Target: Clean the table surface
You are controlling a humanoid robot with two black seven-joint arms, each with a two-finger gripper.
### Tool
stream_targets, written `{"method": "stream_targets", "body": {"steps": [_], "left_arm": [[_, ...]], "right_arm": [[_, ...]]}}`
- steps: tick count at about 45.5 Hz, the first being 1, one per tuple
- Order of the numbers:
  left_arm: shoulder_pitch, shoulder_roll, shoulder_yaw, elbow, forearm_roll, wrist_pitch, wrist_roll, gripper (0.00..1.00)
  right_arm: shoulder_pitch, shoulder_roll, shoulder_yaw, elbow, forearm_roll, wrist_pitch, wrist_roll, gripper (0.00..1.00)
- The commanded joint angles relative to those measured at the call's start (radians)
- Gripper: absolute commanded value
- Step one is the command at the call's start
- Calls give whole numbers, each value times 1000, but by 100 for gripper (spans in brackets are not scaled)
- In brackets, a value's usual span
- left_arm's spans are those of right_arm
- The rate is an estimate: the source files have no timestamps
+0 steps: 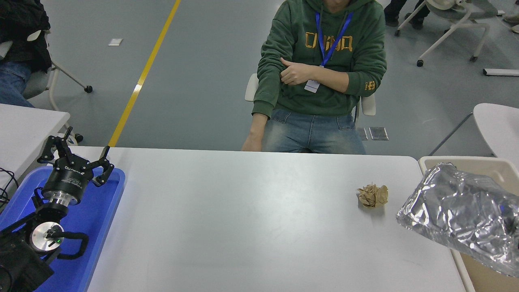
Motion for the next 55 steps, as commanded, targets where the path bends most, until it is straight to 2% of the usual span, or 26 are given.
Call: {"method": "stream_targets", "body": {"steps": [1,6,12,27,44,55], "left_arm": [[0,1,-1,0,0,0,0,100],[0,1,1,0,0,0,0,100],[0,1,1,0,0,0,0,100],[0,-1,1,0,0,0,0,100],[0,-1,1,0,0,0,0,100],[0,1,1,0,0,0,0,100]], "right_arm": [[-14,-7,43,-63,-2,23,-6,0],[-34,-7,31,-155,-8,14,-10,0],[-91,1,28,-326,-1,-92,-10,0],[-131,307,-29,-660,13,-313,-13,0],[-131,679,-247,-1016,261,-554,-25,0],[-158,821,-285,-1082,381,-730,-63,0]]}}
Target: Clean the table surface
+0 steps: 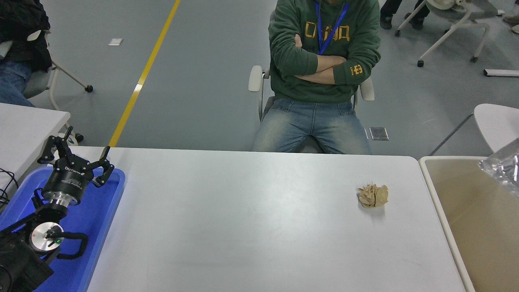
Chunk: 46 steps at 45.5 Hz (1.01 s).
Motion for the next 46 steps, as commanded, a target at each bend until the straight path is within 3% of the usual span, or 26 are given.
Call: {"method": "stream_targets", "body": {"steps": [1,19,35,46], "left_arm": [[0,1,0,0,0,0,0,100],[0,1,-1,0,0,0,0,100],[0,1,0,0,0,0,0,100],[0,1,0,0,0,0,0,100]], "right_arm": [[-25,172,-54,-109,122,-182,-34,0],[-94,417,-53,-250,223,-357,-98,0],[-112,574,-40,-434,223,-369,-116,0],[-114,614,-37,-448,225,-397,-129,0]]}}
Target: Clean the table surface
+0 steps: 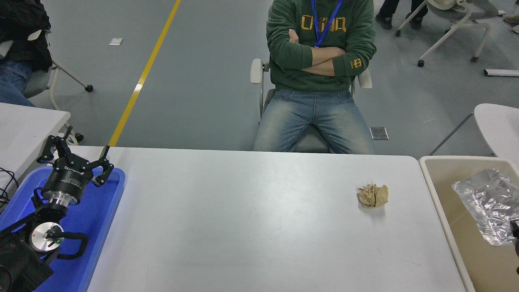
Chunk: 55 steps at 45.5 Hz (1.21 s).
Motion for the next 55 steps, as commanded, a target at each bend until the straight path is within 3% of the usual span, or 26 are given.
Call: {"method": "stream_targets", "body": {"steps": [1,4,7,10,11,12,24,30,41,55], "left_arm": [[0,0,0,0,0,0,0,100],[0,0,0,0,0,0,0,100],[0,0,0,0,0,0,0,100],[0,0,0,0,0,0,0,100],[0,0,0,0,0,0,0,100],[0,0,0,0,0,0,0,100],[0,0,0,0,0,0,0,100],[0,0,0,0,0,0,0,100],[0,0,0,0,0,0,0,100],[0,0,0,0,0,0,0,100]], "right_arm": [[-5,55,3,-40,8,-24,-12,0],[-5,55,6,-40,21,-24,-15,1],[-5,55,8,-38,28,-24,-17,43],[-2,52,9,-37,28,-24,-17,64],[-2,52,9,-35,30,-24,-17,75],[-2,51,11,-35,30,-24,-17,99],[11,35,12,-23,30,-23,-17,100],[21,-43,31,31,31,-12,-15,100],[63,-322,257,409,31,-6,-8,100],[61,-413,445,718,30,-6,-8,100]]}}
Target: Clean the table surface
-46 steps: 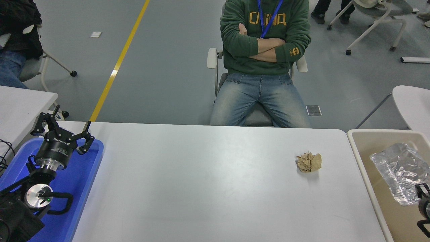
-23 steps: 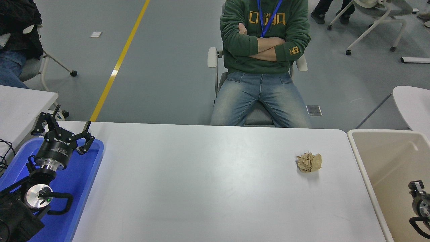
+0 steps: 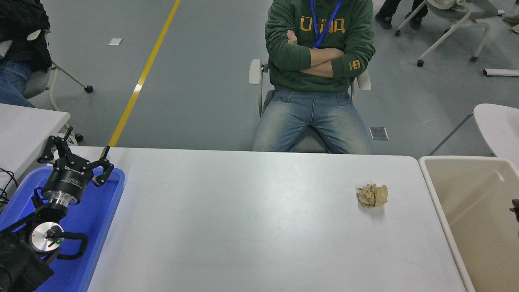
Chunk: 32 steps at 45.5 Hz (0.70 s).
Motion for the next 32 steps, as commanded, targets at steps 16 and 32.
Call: {"method": "stream_targets", "body": {"steps": [16,32], "left_arm": [[0,0,0,0,0,0,0,100],[0,0,0,0,0,0,0,100]], "right_arm": [[-4,87,280,376,1,-23,4,100],[-32,417,482,276,1,-61,48,100]]}}
